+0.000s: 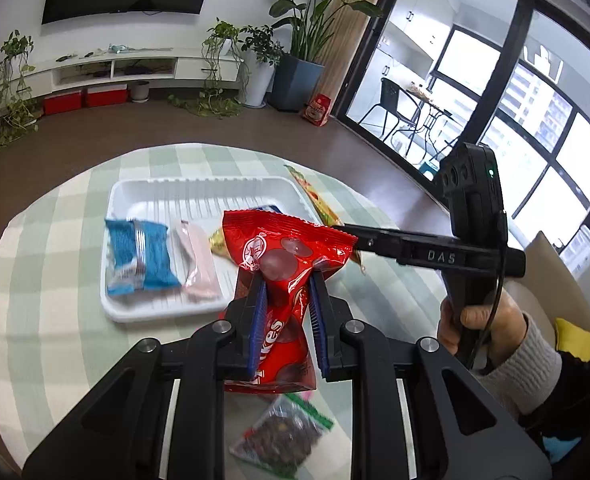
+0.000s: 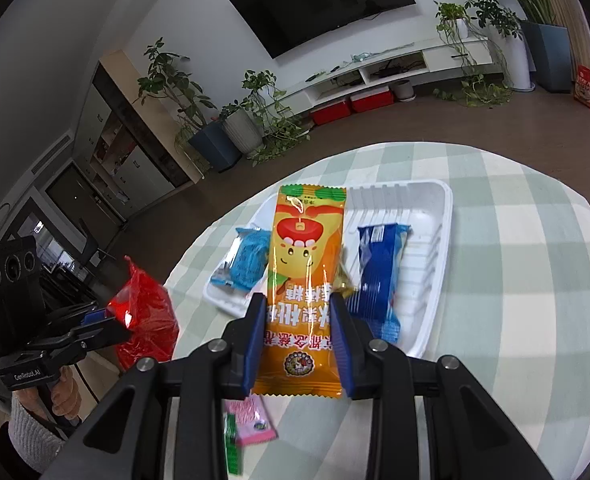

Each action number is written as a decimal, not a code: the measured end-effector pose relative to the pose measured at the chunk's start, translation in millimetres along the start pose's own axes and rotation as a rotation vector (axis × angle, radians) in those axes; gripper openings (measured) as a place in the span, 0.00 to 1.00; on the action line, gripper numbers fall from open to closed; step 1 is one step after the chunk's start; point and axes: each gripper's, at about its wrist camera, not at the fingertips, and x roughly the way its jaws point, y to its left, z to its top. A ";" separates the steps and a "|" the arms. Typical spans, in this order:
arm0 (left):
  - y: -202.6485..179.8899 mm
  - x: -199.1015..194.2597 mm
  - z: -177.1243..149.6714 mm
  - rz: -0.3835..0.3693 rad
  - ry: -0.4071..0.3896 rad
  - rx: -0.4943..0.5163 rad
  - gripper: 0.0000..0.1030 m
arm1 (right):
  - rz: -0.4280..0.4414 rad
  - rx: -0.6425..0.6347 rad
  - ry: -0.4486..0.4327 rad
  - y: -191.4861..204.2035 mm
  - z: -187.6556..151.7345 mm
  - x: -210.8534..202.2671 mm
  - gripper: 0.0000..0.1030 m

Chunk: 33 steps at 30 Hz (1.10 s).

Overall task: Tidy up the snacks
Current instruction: 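Carry both packs over the white tray and lower them in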

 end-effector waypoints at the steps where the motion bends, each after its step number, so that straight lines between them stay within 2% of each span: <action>1: 3.1 6.7 7.1 -0.006 0.003 -0.010 0.18 | -0.005 -0.002 0.000 -1.6 5.1 4.8 0.33; 11: 33.5 75.1 53.5 0.024 0.030 -0.083 0.18 | -0.040 -0.018 0.027 -19.1 36.2 49.2 0.33; 18: 45.6 112.6 57.7 0.093 0.055 -0.067 0.18 | -0.082 -0.031 0.046 -28.7 37.3 67.8 0.34; 20: 48.7 120.6 58.0 0.119 0.053 -0.073 0.18 | -0.093 -0.034 0.047 -30.2 36.1 69.1 0.37; 27: 62.5 122.8 59.2 0.140 0.026 -0.118 0.21 | -0.108 -0.032 0.027 -32.7 35.2 63.8 0.40; 29: 64.5 117.4 61.3 0.132 0.010 -0.135 0.28 | -0.108 -0.038 0.017 -30.6 35.5 60.4 0.40; 30: 65.3 114.9 62.1 0.136 0.006 -0.145 0.40 | -0.105 -0.040 0.012 -29.1 35.9 59.3 0.40; 31: 66.3 112.4 63.1 0.136 0.002 -0.150 0.46 | -0.102 -0.044 0.006 -27.0 35.7 57.3 0.40; 33: 65.6 104.7 63.8 0.135 -0.016 -0.156 0.46 | -0.106 -0.062 0.001 -23.0 36.2 55.8 0.40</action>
